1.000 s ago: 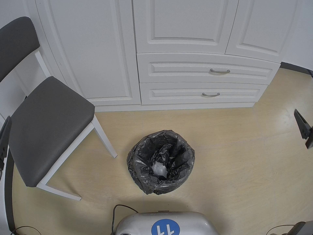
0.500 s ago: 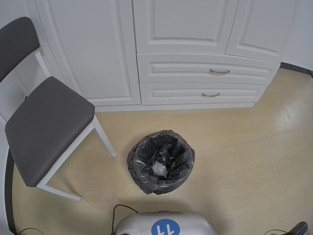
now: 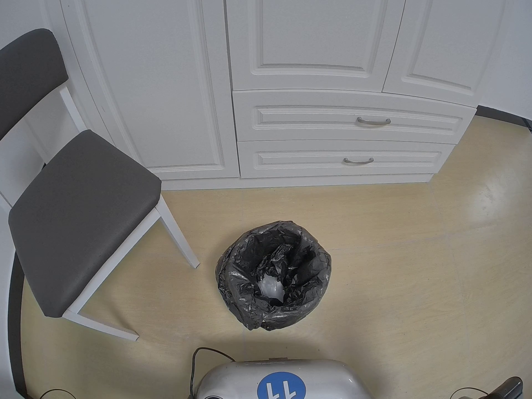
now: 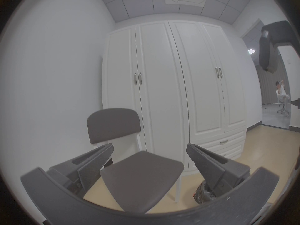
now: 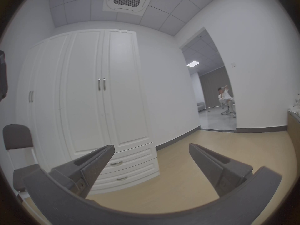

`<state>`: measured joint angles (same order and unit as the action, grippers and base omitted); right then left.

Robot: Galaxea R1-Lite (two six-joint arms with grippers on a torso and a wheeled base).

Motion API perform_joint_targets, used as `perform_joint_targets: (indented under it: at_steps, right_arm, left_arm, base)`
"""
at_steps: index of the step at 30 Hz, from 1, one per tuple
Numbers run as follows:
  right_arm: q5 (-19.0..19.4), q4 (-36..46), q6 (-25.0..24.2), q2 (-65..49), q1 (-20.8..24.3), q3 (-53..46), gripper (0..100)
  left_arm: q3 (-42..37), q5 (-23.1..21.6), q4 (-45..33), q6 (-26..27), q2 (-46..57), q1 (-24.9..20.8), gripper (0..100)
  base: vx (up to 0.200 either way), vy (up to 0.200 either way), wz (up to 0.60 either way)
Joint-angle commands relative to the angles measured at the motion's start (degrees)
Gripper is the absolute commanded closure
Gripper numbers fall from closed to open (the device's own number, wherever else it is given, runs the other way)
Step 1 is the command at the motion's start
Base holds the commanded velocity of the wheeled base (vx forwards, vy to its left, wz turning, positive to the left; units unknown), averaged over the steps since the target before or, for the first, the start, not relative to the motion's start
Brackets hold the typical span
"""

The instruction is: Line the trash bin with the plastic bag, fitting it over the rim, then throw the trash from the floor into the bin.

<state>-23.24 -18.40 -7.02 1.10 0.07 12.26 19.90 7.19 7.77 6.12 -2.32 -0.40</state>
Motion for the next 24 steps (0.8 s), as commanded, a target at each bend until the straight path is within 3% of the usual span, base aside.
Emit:
perform_joint_targets:
  at_steps: [1, 4, 8, 15, 24]
  right_arm:
    - [5.0, 0.0, 1.6, -1.1, -0.1, -2.2, 0]
    - [10.4, 0.0, 3.7, -1.1, -0.1, -6.2, 0]
    - [15.0, 0.0, 6.0, -1.1, -0.1, -10.8, 0]
    - [15.2, 1.8, 7.1, -1.1, -0.1, -12.3, 0]
    - [14.7, 8.0, 7.5, -1.1, -0.2, -12.3, 0]
  left_arm:
    - [-6.3, -0.6, -0.3, -1.1, 2.3, 0.4, 0]
    - [-14.1, -5.0, 0.2, -1.4, 2.3, 0.4, 0]
    - [-19.9, -6.1, -0.5, -1.1, 2.3, 0.5, 0]
    - [-19.5, -7.1, -9.3, -5.1, 2.3, 0.6, 0]
    - [-19.5, -7.0, -9.0, -5.4, 2.3, 0.5, 0]
  base:
    - [0.0, 0.0, 0.0]
    - [0.0, 0.0, 0.0]
    - [0.0, 0.0, 0.0]
    - [0.0, 0.0, 0.0]
    - [0.0, 0.0, 0.0]
